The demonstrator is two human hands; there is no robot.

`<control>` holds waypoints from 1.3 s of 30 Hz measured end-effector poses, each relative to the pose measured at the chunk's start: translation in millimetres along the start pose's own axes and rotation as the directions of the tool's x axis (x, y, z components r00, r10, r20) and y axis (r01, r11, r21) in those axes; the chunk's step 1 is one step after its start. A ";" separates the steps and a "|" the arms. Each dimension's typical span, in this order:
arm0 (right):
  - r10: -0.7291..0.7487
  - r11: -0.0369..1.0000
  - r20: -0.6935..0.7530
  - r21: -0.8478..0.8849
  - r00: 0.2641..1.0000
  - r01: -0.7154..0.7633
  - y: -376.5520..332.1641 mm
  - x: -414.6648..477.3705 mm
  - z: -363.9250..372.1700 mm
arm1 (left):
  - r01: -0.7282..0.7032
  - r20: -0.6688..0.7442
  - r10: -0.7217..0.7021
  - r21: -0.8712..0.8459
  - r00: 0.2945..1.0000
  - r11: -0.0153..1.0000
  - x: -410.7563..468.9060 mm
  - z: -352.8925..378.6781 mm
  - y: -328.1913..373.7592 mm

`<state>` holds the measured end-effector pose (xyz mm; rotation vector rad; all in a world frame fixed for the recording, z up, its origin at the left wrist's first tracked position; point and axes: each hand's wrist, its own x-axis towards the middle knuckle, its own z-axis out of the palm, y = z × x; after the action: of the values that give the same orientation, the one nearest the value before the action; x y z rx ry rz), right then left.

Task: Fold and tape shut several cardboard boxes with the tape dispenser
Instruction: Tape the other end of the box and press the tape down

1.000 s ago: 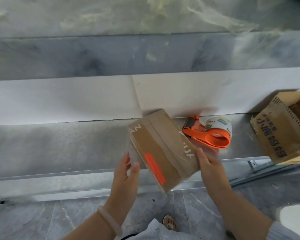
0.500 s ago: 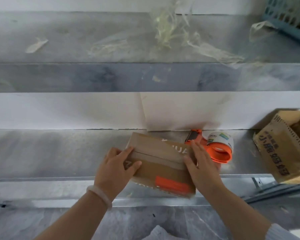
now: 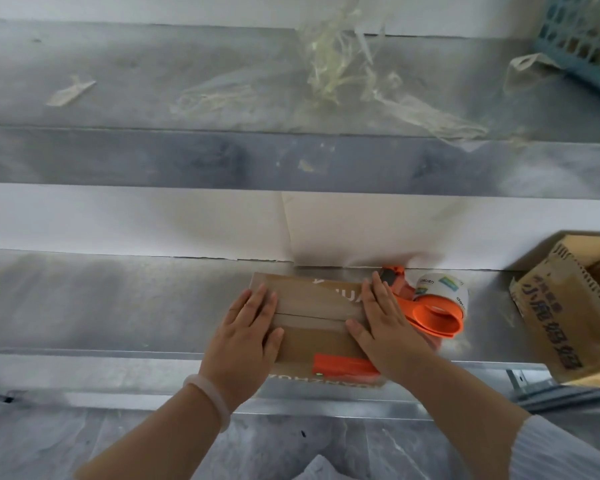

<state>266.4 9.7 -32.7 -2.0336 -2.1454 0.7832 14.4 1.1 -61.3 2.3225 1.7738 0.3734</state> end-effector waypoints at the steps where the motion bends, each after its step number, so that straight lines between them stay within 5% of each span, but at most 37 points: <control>1: 0.002 1.000 -0.013 0.004 1.000 -0.002 0.6 -0.7 -1.8 | 0.026 -0.025 -0.026 -0.011 0.999 1.000 -2.0 -0.9 2.9; 6: 0.055 0.998 -0.134 0.047 0.990 -0.049 0.0 -10.4 -0.8 | 0.086 -0.075 -0.091 -0.065 0.993 0.994 -1.2 -10.2 8.2; 13: -0.021 0.981 -0.035 0.192 0.999 0.028 10.8 -2.9 8.3 | 0.235 0.193 -0.176 -0.348 0.965 0.908 7.7 -9.2 4.0; 20: 0.101 0.893 -0.155 0.450 0.983 -0.021 13.0 -15.4 17.4 | 0.382 0.115 -0.434 -0.704 0.894 0.599 -6.2 -7.6 12.6; 24: 0.071 0.871 -0.165 0.490 0.984 0.019 12.6 -18.5 17.3 | 0.362 0.162 -0.411 -0.804 0.897 0.472 -23.2 -4.9 17.4; 28: -0.006 0.876 -0.156 0.476 0.988 0.080 -3.0 -11.8 16.6 | 0.367 0.124 -0.500 -0.827 0.857 0.425 -37.6 -10.3 17.4; 39: -0.396 0.795 -0.140 0.442 0.907 0.415 -126.7 26.2 19.0 | 0.308 -0.103 -0.783 -0.882 0.613 0.357 -96.3 -80.2 -56.4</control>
<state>140.5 30.7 -4.1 -1.2806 -2.0105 1.0444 -86.5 -76.8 -10.1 0.8578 1.8784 1.4272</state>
